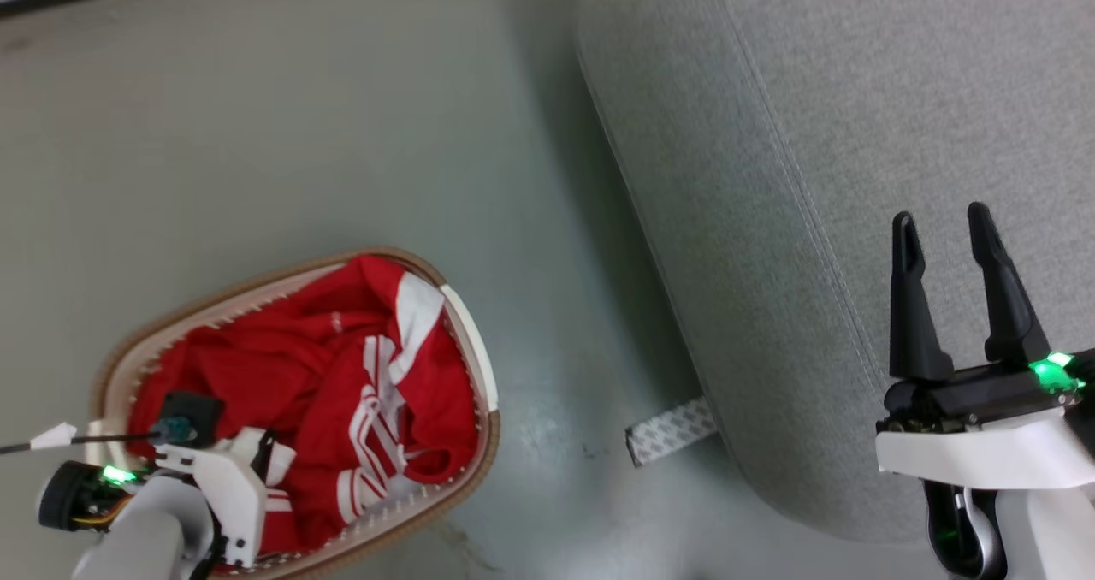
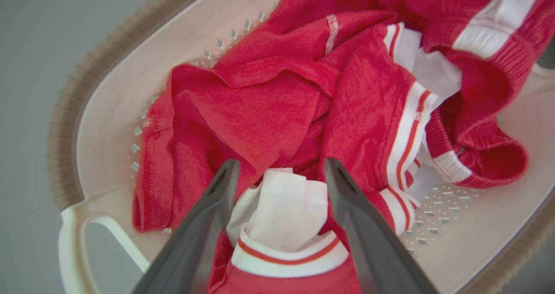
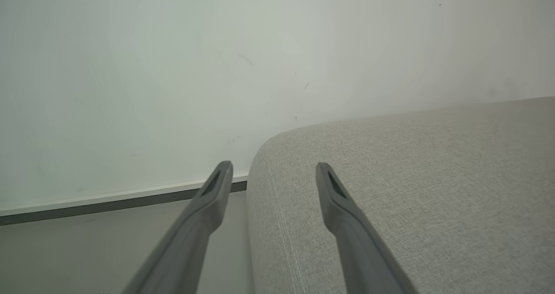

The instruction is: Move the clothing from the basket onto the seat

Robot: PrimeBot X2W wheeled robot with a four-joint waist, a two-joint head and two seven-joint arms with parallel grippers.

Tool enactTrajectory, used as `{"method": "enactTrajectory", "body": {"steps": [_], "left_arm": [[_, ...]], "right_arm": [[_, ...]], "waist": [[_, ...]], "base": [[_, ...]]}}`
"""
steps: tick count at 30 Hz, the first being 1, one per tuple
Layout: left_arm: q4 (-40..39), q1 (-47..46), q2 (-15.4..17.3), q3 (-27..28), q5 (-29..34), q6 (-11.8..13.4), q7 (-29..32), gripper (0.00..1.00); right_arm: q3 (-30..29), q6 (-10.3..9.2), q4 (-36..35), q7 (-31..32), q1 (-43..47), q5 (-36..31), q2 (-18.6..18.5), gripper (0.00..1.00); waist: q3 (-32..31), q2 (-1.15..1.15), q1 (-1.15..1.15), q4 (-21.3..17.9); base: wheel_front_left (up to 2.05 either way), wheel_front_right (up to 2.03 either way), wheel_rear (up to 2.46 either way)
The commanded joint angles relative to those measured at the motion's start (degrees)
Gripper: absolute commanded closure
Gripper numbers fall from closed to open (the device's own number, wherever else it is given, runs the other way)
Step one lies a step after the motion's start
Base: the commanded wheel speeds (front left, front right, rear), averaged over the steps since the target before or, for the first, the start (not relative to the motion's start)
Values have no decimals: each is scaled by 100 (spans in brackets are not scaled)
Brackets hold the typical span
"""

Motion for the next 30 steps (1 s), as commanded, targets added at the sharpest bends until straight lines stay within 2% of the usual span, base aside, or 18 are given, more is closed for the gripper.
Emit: {"method": "enactTrajectory", "body": {"steps": [1, 10, 17, 18, 20, 30], "left_arm": [[157, -163, 118, -133, 116, 11, 107, 0], [680, -653, 547, -928, 552, 11, 900, 0], [787, -767, 734, -1226, 477, 11, 1311, 0], [794, -778, 745, -1262, 451, 11, 1364, 18], [810, -775, 751, -1329, 387, 11, 1425, 100], [818, -743, 657, -1511, 36, 10, 1317, 100]], "right_arm": [[-26, -14, -78, -18, -123, 90, 1, 0], [26, -13, -226, -18, -297, 436, 1, 0], [58, -14, -221, -18, -408, 664, 1, 0], [53, -14, -201, -18, -433, 685, 0, 0], [54, -13, -181, -18, -447, 726, 1, 0], [-30, -13, -141, -18, -475, 705, 1, 0]], "waist": [[407, 0, -1, -249], [1005, 0, -1, -593], [1271, 0, -1, -752], [1284, 0, -1, -764], [1302, 0, -1, -782], [1133, 0, -1, -773]], "base": [[0, 0, 0], [0, 0, 0], [0, 0, 0], [0, 0, 0], [0, 0, 0], [0, 0, 0]]}}
